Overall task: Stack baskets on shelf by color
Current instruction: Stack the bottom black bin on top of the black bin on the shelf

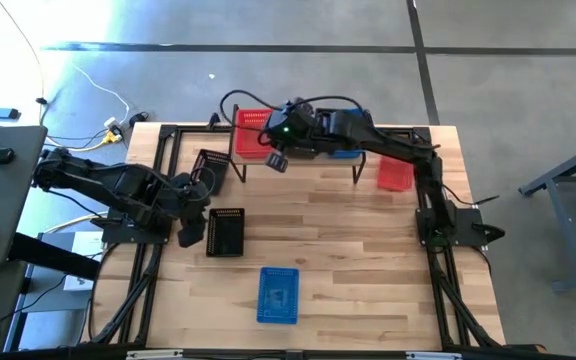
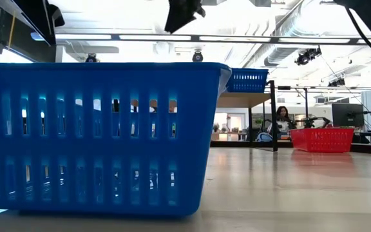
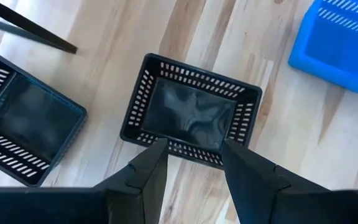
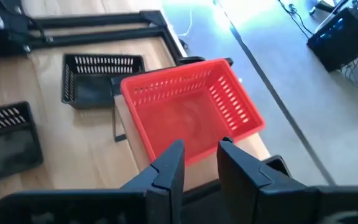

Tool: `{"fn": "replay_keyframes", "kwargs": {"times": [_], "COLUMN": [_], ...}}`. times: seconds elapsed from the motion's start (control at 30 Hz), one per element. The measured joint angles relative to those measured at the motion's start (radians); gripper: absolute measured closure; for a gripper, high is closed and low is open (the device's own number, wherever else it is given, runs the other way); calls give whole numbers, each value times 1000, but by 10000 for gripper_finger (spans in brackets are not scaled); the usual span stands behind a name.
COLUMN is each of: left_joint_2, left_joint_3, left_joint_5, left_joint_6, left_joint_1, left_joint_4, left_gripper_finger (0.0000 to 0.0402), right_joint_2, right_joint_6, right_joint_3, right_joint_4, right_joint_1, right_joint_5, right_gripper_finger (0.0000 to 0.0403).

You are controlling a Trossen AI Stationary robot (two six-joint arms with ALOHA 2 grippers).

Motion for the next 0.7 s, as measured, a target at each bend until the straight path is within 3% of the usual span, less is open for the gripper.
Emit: {"fn": "replay_keyframes", "kwargs": {"times": [0.6, 0.7], "left_joint_2": [0, 0], "left_joint_3": [-156, -175], "left_joint_5": [61, 61], "left_joint_6": [-20, -86], "left_joint_1": [-118, -134], "left_joint_4": [154, 151], "left_gripper_finger": [259, 259], "right_joint_2": [-131, -128], "right_joint_6": [282, 345], "right_joint_3": [1, 0], "right_joint_4": [-158, -195], "right_joint_1": [82, 97], "right_joint_5": [-15, -43], "right_gripper_finger": [320, 320]}}
